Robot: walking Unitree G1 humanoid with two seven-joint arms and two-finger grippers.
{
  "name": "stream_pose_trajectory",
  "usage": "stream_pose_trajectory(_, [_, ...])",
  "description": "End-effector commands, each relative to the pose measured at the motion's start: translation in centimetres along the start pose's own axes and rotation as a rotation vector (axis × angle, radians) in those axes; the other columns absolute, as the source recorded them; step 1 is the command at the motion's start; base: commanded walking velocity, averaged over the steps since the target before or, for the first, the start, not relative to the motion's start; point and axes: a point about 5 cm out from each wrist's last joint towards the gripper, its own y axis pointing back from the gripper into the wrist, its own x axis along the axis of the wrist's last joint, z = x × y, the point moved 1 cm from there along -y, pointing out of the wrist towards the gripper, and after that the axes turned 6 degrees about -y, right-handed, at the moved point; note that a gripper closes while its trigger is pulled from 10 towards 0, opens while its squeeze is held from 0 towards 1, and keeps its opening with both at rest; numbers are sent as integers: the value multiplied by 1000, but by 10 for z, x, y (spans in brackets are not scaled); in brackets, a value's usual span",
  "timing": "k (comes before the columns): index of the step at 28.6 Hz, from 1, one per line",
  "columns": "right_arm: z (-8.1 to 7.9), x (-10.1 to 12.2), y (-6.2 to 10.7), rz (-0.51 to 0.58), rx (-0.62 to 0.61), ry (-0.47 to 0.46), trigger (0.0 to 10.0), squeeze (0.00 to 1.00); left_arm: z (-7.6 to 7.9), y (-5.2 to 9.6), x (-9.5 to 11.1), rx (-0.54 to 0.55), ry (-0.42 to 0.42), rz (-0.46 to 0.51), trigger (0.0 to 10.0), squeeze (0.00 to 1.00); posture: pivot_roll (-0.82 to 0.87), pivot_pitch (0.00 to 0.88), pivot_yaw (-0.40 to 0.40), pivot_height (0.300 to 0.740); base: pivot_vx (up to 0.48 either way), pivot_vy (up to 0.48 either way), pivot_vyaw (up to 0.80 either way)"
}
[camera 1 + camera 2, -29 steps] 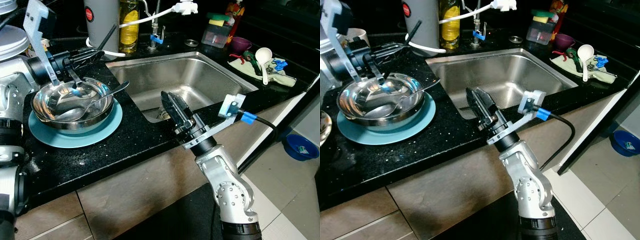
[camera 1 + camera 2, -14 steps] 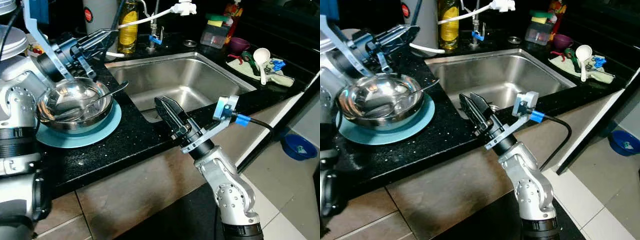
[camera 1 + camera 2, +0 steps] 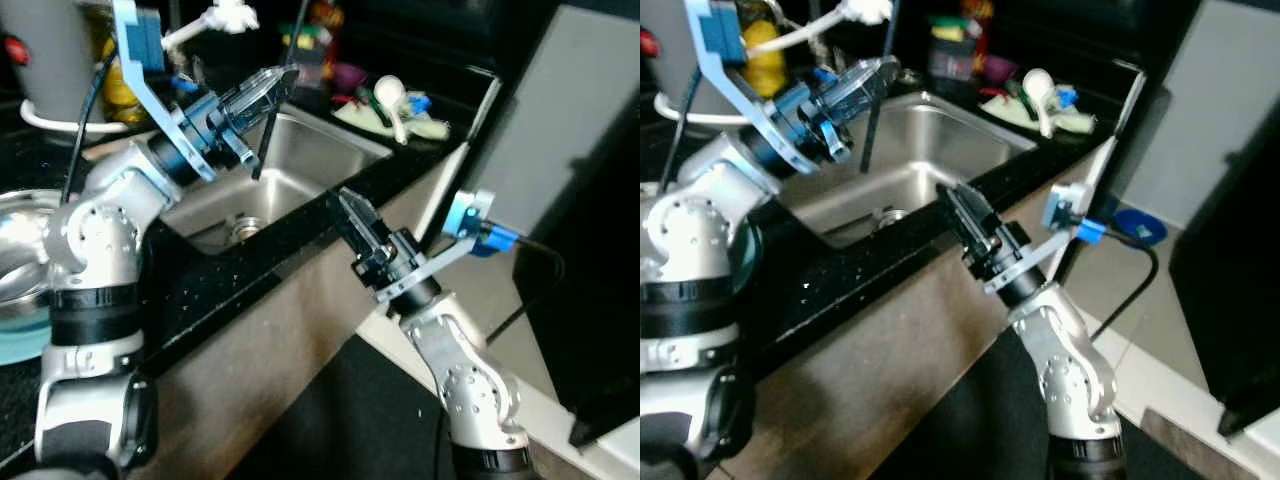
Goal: Kitchen organization
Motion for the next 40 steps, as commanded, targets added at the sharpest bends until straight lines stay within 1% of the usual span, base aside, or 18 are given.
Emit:
stream_pose_trajectory(1, [4, 2, 2, -1, -20, 9, 10000, 0, -3, -4, -3, 66, -61, -20, 10000, 0, 102, 0, -102, 740, 0, 0, 0])
stream_pose_trajectory(5, [4, 2, 3, 0, -22, 9, 10000, 0, -6, -14, -17, 201, -212, -88, 10000, 0, 102, 0, -104, 740, 0, 0, 0])
stream_pose_trajectory(6, [4, 2, 3, 0, -22, 9, 10000, 0, -6, -14, -17, 201, -212, -88, 10000, 0, 102, 0, -104, 740, 0, 0, 0])
stream_pose_trajectory(7, [4, 1, 3, -1, -23, 8, 10000, 0, -8, -19, -25, 256, -291, -141, 10000, 0, 101, 0, -103, 740, 0, 0, 0])
stream_pose_trajectory(9, [4, 1, 2, -2, -24, 9, 10000, 0, -12, -23, -35, 314, -378, -209, 10000, 0, 97, 0, -99, 740, 0, 0, 0])
stream_pose_trajectory(12, [3, 0, 2, -2, -25, 11, 10000, 0, -14, -26, -41, 334, -414, -245, 10000, 0, 95, 0, -97, 740, 0, 0, 0])
stream_pose_trajectory(14, [3, 0, 2, -10, -31, 23, 10000, 0, -20, -28, -54, 336, -544, -349, 10000, 0, 91, 0, -89, 740, 0, 0, 0])
stream_pose_trajectory(15, [3, 0, 2, -10, -31, 23, 10000, 0, -20, -28, -54, 336, -544, -349, 10000, 0, 91, 0, -89, 740, 0, 0, 0])
stream_pose_trajectory(18, [3, -2, 4, -25, -42, 52, 10000, 0, -30, -26, -72, 333, -675, -465, 10000, 0, 82, 0, -78, 740, 0, 0, 0])
stream_pose_trajectory(23, [3, -1, 8, -32, -61, 75, 10000, 0, -44, -21, -86, 369, -688, -539, 10000, 0, 74, 0, -73, 740, 0, 0, 0])
stream_pose_trajectory(25, [4, 0, 10, -32, -68, 78, 10000, 0, -53, -16, -93, 408, -643, -563, 10000, 0, 70, 0, -71, 740, 0, 0, 0])
stream_pose_trajectory(30, [3, 1, 10, -29, -71, 82, 10000, 0, -67, -11, -92, 490, -608, -561, 10000, 0, 71, 0, -73, 740, 0, 0, 0])
stream_pose_trajectory(31, [3, 1, 10, -28, -71, 82, 10000, 0, -69, -10, -92, 495, -603, -560, 10000, 525, 72, 0, -73, 740, 0, 0, 0])
stream_pose_trajectory(32, [3, 1, 10, -28, -71, 83, 10000, 0, -70, -10, -92, 496, -605, -560, 10000, 1000, 72, 0, -73, 740, 0, 0, 0])
stream_pose_trajectory(34, [3, 2, 10, -27, -71, 84, 10000, 0, -71, -10, -92, 495, -592, -552, 10000, 1000, 70, 0, -76, 740, 0, 0, 0])
stream_pose_trajectory(37, [2, 2, 9, -26, -68, 86, 10000, 0, -71, -16, -83, 507, -567, -482, 10000, 1000, 71, 0, -78, 740, 0, 0, 0])
stream_pose_trajectory(38, [2, 2, 8, -27, -64, 85, 10000, 0, -62, -28, -64, 454, -524, -357, 10000, 1000, 72, 0, -80, 740, 0, 0, 0])
stream_pose_trajectory(40, [2, 2, 8, -27, -63, 85, 10000, 0, -59, -32, -56, 433, -522, -312, 10000, 1000, 72, 0, -80, 740, 0, 0, 0])
